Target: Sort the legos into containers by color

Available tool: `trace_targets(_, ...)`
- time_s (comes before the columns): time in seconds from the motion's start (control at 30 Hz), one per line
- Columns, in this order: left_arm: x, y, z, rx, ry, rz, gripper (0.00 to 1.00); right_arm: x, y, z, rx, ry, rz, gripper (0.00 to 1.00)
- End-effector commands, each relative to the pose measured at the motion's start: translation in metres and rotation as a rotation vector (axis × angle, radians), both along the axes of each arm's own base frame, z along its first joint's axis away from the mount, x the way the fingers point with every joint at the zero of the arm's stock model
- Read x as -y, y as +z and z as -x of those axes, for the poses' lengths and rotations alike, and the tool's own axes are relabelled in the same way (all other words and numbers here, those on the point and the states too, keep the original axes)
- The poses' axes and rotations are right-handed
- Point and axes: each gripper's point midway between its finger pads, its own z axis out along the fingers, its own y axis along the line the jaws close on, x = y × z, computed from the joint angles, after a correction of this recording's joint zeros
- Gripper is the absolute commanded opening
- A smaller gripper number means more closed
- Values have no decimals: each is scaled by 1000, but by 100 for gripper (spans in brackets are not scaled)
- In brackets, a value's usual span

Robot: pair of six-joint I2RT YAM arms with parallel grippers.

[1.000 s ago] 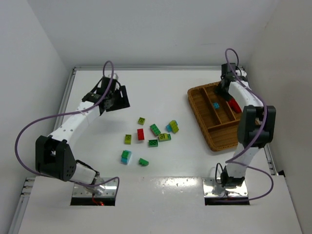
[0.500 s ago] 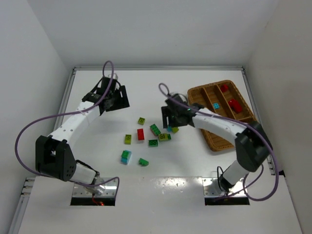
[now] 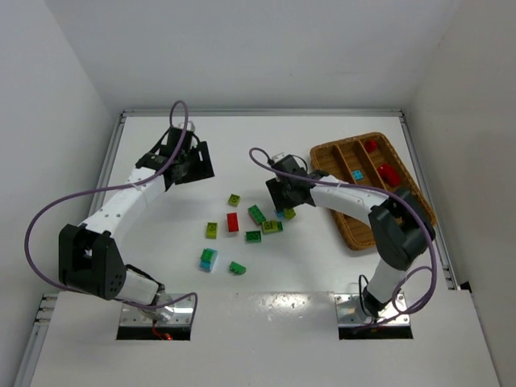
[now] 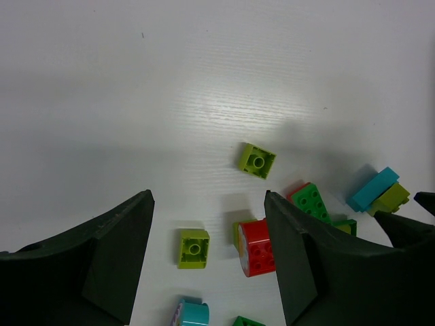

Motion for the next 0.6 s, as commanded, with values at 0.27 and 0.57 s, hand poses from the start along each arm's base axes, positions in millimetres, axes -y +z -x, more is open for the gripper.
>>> trace_targets(0.27, -2, 12, 1, 33, 11, 26, 72, -1, -24, -3, -48, 132, -41, 53)
trace_targets(0.57, -1, 12, 1, 32, -4, 26, 72, 0, -11, -9, -20, 70, -55, 19)
